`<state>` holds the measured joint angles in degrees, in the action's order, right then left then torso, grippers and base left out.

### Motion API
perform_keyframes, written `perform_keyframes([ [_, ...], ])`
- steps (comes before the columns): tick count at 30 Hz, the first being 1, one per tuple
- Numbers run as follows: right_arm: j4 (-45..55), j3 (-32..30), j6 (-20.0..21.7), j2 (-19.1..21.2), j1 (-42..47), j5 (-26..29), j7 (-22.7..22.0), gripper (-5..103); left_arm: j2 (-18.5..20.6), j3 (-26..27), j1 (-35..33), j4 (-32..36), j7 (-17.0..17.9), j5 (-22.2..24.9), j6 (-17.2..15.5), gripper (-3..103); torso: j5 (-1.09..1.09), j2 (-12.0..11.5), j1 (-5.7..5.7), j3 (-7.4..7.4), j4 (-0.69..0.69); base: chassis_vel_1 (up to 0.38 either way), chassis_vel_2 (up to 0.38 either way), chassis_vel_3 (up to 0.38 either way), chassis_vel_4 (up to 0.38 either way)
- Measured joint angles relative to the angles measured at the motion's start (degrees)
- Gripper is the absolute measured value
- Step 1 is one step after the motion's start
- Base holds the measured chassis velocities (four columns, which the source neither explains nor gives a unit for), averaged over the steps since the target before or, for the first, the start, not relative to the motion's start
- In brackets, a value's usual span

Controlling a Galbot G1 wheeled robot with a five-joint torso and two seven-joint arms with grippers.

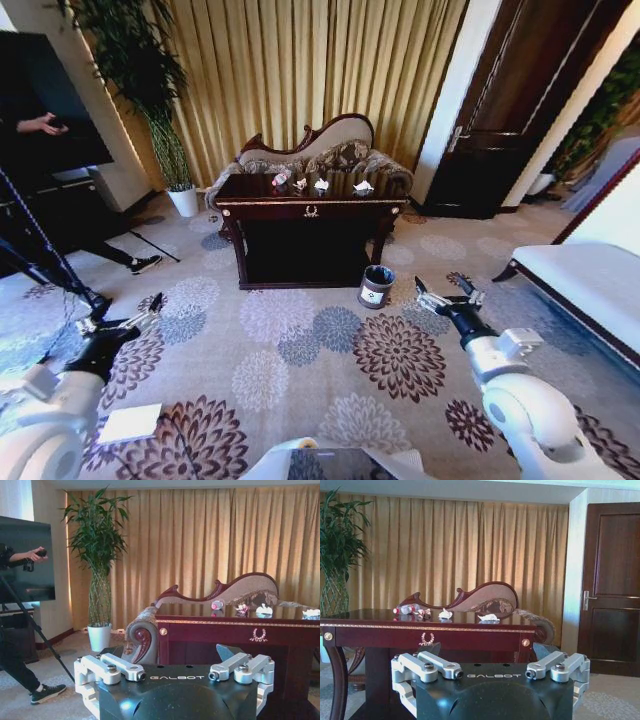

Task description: Move to the front of the table and place the trash on the table into the trash bin.

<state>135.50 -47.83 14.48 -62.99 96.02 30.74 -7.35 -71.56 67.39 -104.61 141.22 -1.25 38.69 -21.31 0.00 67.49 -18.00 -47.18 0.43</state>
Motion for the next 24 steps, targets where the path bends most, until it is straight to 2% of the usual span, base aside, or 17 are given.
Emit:
perform_keyframes([
  [4,0.3,0.0,0.0,-0.1,0.1,0.2,0.0,100,-0.1,-0.1,-0.2,-0.6,-0.7,0.0,0.9,100,0.00,0.0,0.00,0.00,0.00,0.000,0.000,0.000,0.000],
  [6,0.7,-0.1,0.0,-0.1,0.0,0.4,0.0,100,-0.2,-0.1,-0.3,-1.3,-1.7,0.0,3.5,100,0.00,0.0,0.00,0.00,0.00,0.000,0.000,0.000,0.000],
  [8,1.1,-0.2,0.0,-0.2,-0.1,0.4,0.0,100,-0.2,-0.2,-0.2,-1.7,-2.1,0.2,4.5,100,0.00,0.0,0.00,0.00,-0.01,0.000,0.000,0.000,0.000],
  [24,0.7,0.1,-0.9,-0.8,-0.2,-0.1,0.0,100,-0.7,-0.4,-0.5,-2.2,-3.1,0.0,5.6,100,0.00,0.0,-0.01,0.00,0.00,0.000,0.000,0.000,0.000],
])
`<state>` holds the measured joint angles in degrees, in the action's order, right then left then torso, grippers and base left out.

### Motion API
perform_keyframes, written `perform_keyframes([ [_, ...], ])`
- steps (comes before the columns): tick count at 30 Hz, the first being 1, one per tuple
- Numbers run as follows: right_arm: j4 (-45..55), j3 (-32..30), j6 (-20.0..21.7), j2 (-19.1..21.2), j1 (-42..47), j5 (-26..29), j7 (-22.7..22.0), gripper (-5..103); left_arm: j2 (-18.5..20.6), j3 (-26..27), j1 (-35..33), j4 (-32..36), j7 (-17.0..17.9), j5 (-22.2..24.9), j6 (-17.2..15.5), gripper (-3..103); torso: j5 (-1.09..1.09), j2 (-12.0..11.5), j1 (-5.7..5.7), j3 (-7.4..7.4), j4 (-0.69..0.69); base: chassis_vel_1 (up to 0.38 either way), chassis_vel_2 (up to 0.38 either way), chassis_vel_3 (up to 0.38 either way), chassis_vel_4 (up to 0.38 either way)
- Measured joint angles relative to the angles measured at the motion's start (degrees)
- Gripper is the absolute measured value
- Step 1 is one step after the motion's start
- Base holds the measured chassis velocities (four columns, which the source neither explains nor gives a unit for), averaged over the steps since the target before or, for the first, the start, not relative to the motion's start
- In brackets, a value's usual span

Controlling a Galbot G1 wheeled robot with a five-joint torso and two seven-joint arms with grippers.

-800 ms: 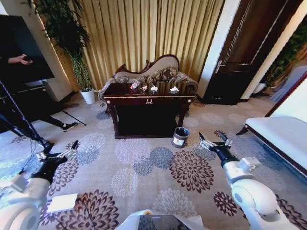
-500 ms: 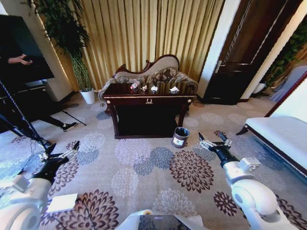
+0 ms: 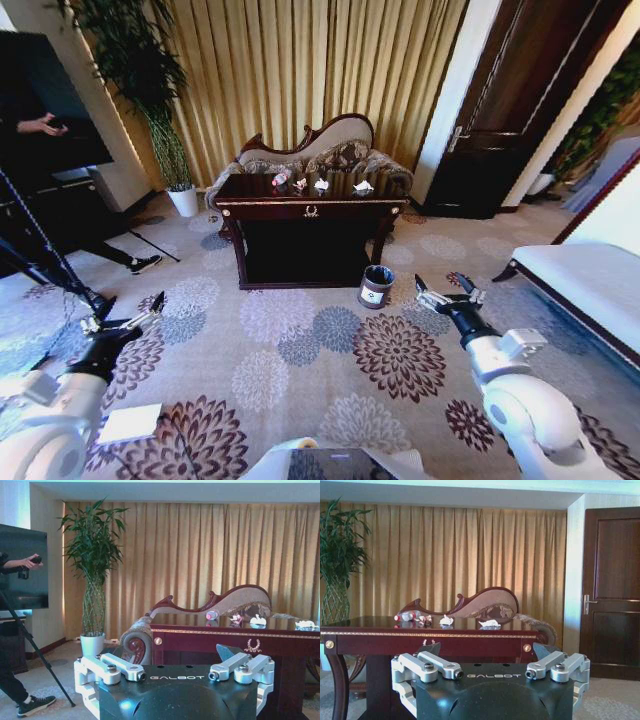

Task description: Move to the front of the table and place the trash on the table into the trash bin.

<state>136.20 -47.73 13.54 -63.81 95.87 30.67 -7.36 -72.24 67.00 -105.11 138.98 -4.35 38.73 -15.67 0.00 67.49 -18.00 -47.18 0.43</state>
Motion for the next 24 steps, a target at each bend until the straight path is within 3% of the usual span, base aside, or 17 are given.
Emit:
perform_keyframes([
  [13,-0.9,0.1,-0.5,-0.2,0.1,-1.4,0.2,100,0.0,0.3,-0.1,-0.8,-0.9,-0.1,1.1,100,0.00,0.0,0.01,0.01,0.00,-0.012,0.010,0.010,-0.011],
  [24,-1.3,0.2,-0.7,-0.4,0.1,-1.4,0.3,100,-0.1,0.3,-0.2,-0.7,-1.4,-0.1,1.3,100,0.01,0.0,0.01,0.00,0.00,-0.181,0.169,0.181,-0.162],
])
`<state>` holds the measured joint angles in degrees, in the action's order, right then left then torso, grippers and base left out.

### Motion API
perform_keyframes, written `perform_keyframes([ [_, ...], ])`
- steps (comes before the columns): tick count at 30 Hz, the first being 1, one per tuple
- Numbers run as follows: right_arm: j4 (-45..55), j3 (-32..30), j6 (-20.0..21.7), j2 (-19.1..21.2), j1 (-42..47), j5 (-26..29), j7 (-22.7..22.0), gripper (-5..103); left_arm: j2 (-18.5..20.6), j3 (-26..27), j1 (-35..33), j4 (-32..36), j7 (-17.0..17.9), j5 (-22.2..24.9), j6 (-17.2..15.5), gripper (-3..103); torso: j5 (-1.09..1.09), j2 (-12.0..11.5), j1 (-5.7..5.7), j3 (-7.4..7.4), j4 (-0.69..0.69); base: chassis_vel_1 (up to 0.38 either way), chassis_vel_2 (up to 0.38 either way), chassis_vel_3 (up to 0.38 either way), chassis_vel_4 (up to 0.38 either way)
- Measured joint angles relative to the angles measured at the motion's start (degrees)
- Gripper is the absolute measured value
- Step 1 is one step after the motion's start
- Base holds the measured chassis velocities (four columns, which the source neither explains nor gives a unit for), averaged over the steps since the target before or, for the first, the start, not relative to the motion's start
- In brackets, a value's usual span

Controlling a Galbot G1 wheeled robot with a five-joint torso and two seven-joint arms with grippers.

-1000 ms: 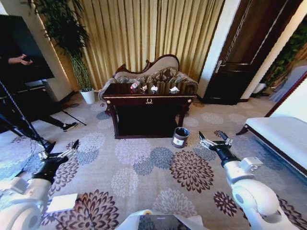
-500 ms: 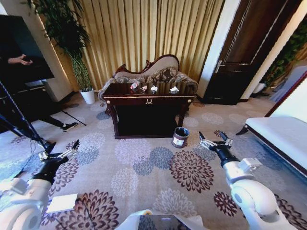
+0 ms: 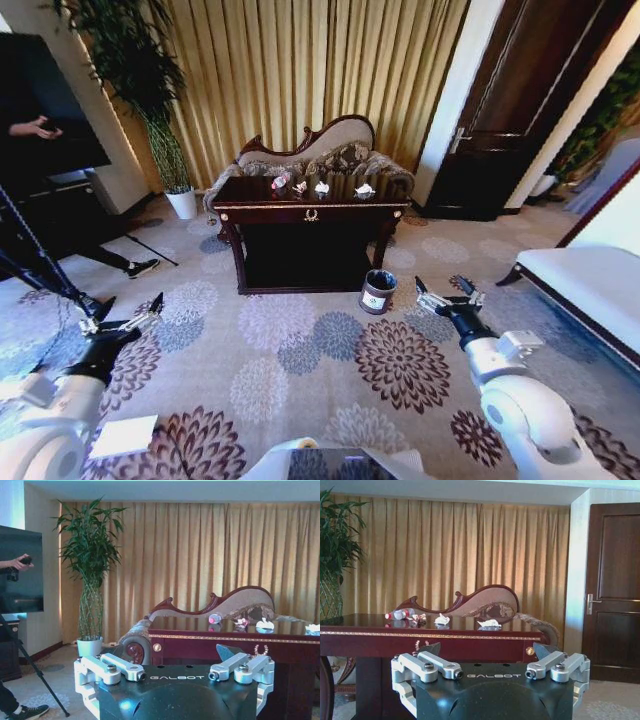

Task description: Move to the front of the table and place the trash on the table into the trash bin.

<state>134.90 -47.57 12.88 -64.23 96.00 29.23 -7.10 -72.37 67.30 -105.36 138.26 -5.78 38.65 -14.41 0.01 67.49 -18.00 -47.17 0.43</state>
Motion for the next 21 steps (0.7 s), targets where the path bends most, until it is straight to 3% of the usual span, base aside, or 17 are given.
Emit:
perform_keyframes([
  [21,-0.6,0.0,-0.2,-0.2,0.0,0.0,0.0,100,-0.4,0.1,-0.7,1.0,-0.2,0.0,-0.1,100,-0.02,0.0,0.00,-0.01,0.01,-0.176,0.176,0.180,-0.178],
])
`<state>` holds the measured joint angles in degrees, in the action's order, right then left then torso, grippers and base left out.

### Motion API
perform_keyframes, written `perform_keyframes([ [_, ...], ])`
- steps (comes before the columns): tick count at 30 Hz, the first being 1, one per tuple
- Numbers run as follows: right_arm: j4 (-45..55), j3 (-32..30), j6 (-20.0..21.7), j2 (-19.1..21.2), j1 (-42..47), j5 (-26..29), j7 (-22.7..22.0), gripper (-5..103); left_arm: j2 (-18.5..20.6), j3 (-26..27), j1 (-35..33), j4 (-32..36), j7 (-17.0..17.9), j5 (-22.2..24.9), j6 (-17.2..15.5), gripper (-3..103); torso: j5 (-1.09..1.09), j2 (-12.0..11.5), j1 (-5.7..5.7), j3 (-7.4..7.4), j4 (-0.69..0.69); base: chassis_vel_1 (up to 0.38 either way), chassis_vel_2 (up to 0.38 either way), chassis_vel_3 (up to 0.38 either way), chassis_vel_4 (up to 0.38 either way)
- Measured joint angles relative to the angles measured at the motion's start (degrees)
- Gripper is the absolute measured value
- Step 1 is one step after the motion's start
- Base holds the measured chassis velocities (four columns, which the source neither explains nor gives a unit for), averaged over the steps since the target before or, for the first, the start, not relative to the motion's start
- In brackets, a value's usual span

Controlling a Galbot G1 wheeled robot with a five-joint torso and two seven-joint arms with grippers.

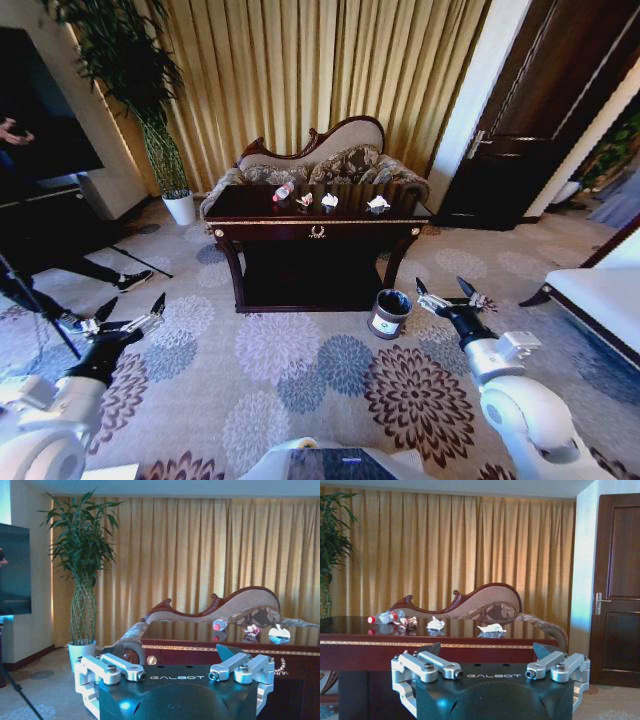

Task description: Move to the front of the table and place the trash on the table into the trash bin.

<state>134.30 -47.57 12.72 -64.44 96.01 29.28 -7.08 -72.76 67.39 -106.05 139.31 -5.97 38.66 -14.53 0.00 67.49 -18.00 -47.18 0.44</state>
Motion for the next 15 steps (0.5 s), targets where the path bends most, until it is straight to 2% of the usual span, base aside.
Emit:
perform_keyframes([
  [15,0.0,0.1,-0.1,-0.1,0.1,0.0,0.0,100,-0.4,0.1,-0.4,0.2,-0.6,-0.1,0.0,100,0.02,0.0,0.00,0.01,0.00,-0.174,0.179,0.166,-0.188],
])
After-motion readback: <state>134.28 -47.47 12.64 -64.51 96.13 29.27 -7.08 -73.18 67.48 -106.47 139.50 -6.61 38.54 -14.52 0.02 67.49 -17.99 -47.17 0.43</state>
